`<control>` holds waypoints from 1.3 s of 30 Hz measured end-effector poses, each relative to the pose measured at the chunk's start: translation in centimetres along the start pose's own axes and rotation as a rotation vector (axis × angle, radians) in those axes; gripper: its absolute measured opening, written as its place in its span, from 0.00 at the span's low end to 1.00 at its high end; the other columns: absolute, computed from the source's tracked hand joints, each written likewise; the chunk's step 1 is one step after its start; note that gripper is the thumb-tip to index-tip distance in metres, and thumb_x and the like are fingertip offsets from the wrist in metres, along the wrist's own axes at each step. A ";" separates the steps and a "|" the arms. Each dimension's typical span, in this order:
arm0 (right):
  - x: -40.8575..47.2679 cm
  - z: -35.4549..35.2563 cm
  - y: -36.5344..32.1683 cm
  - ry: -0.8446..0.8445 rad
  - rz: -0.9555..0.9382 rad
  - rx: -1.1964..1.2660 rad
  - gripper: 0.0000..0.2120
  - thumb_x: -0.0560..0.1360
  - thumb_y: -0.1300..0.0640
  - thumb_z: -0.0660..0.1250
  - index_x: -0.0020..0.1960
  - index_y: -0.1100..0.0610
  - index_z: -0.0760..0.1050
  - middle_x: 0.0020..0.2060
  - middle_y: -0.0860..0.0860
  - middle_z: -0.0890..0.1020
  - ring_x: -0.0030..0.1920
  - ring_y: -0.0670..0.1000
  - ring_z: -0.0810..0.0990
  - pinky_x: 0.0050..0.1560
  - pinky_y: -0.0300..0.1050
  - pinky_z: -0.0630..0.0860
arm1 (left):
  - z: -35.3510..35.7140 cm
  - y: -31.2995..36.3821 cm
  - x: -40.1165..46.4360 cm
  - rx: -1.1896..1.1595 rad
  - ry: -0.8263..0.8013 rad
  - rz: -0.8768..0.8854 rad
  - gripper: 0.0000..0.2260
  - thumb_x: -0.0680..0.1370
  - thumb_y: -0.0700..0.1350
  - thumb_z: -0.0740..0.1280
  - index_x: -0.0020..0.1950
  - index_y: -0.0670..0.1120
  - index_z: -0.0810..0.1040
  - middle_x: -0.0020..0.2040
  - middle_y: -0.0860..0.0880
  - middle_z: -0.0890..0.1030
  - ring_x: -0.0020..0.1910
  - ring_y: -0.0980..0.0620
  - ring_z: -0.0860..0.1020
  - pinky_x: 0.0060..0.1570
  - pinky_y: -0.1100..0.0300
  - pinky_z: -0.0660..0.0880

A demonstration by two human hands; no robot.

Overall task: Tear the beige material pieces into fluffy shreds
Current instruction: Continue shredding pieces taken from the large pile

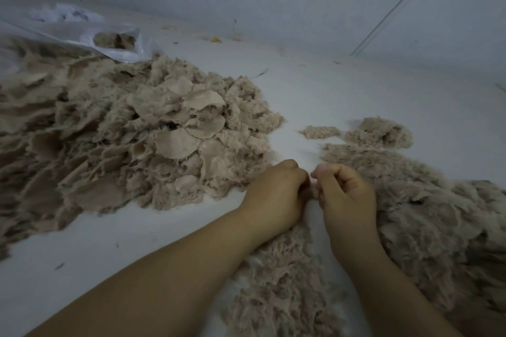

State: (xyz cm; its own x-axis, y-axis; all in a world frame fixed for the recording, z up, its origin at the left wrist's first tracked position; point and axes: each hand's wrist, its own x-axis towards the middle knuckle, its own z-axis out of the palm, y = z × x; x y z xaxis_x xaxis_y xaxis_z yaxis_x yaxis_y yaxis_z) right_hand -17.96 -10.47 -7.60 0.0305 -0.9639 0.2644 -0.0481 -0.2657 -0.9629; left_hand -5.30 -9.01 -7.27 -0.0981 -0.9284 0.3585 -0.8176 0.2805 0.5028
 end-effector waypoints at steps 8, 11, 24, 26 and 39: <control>-0.3 0.1 -0.4 -0.174 0.002 -0.135 0.06 0.79 0.55 0.70 0.44 0.51 0.84 0.36 0.51 0.85 0.37 0.55 0.83 0.40 0.54 0.81 | -1.0 -0.3 -0.4 -0.816 0.248 -0.311 0.07 0.81 0.37 0.64 0.43 0.42 0.77 0.30 0.49 0.77 0.28 0.56 0.73 0.29 0.61 0.71; 0.2 0.0 -0.2 -0.079 0.086 -0.038 0.06 0.79 0.57 0.69 0.45 0.54 0.82 0.29 0.49 0.82 0.30 0.46 0.79 0.34 0.40 0.78 | -1.2 -0.7 -0.2 -0.997 0.284 -0.413 0.07 0.81 0.40 0.64 0.44 0.42 0.76 0.25 0.51 0.73 0.22 0.56 0.68 0.24 0.63 0.65; 0.0 0.0 -0.4 -0.209 0.064 0.042 0.09 0.76 0.52 0.71 0.56 0.52 0.79 0.33 0.48 0.80 0.33 0.44 0.78 0.36 0.35 0.76 | -1.6 -1.4 -0.7 -1.089 0.045 -0.352 0.02 0.75 0.37 0.71 0.42 0.41 0.81 0.28 0.44 0.76 0.23 0.52 0.72 0.22 0.63 0.69; -0.1 0.2 -0.4 -0.236 0.043 0.009 0.11 0.74 0.59 0.74 0.54 0.53 0.78 0.40 0.55 0.83 0.40 0.50 0.82 0.42 0.41 0.80 | -1.5 -1.3 -0.7 -1.117 0.078 -0.370 0.04 0.77 0.37 0.69 0.42 0.41 0.81 0.28 0.45 0.75 0.22 0.53 0.70 0.22 0.64 0.66; 0.2 -0.3 -0.7 -0.139 0.169 0.140 0.12 0.80 0.69 0.62 0.45 0.57 0.78 0.31 0.50 0.83 0.28 0.44 0.77 0.31 0.37 0.75 | -1.9 -1.2 -1.3 -1.096 -0.018 -0.270 0.07 0.73 0.34 0.72 0.49 0.42 0.79 0.34 0.49 0.82 0.26 0.54 0.75 0.25 0.64 0.72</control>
State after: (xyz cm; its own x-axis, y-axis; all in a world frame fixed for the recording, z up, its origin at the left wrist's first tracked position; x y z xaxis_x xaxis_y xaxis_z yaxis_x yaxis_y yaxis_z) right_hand -18.19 -10.52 -6.83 0.1714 -0.9803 0.0980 0.0742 -0.0863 -0.9935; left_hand -3.12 -7.68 -6.86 -0.0084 -0.9920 0.1263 0.1244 0.1243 0.9844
